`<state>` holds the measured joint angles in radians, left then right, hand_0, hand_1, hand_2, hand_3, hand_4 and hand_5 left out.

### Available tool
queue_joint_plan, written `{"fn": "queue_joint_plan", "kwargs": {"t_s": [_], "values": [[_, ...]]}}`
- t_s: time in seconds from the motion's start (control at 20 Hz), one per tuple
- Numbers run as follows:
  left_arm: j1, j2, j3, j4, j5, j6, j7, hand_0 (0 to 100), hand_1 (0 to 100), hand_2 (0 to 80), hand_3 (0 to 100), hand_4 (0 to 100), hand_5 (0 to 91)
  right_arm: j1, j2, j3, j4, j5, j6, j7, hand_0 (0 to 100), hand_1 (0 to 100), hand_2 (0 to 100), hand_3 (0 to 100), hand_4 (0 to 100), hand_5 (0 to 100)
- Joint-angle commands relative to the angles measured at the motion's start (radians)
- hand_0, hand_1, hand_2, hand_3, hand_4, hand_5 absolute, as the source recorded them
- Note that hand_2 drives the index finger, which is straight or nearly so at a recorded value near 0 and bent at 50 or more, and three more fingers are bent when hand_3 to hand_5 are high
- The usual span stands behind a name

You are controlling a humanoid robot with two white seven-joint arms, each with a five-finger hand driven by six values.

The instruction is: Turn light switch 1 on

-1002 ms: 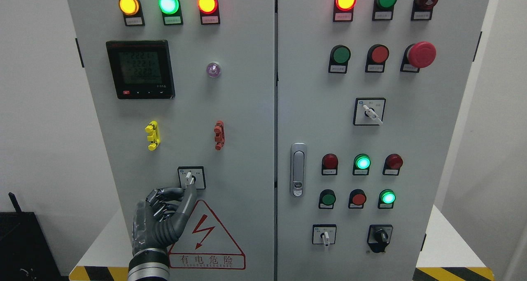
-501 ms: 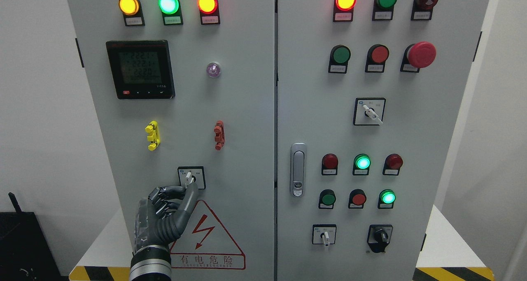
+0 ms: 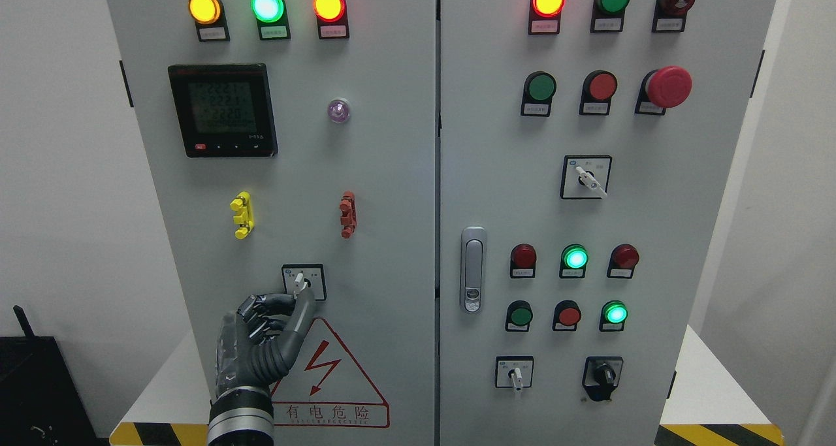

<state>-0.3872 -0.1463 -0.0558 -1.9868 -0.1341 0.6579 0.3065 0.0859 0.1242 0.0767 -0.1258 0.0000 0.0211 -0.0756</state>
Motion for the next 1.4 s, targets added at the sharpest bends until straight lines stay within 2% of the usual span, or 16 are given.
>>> {"fn": "queue_joint_plan", "kwargs": {"t_s": [0.0, 1.35], "values": [[-0.006, -0.001, -0.002, 0.003, -0.015, 0.0, -0.001, 23, 67, 54.7, 68, 74, 59.3, 0.0, 0.0, 0.0, 0.0, -0.025, 0.0, 0.0, 0, 0, 0, 0, 0, 0], [-0.018, -0.002, -0.002, 0.003, -0.028, 0.035, -0.001, 25, 65, 56.1, 70, 76, 62.0, 0.0, 0.0, 0.0, 0.0, -0.025, 0.0, 0.0, 0, 0, 0, 0, 0, 0]]}}
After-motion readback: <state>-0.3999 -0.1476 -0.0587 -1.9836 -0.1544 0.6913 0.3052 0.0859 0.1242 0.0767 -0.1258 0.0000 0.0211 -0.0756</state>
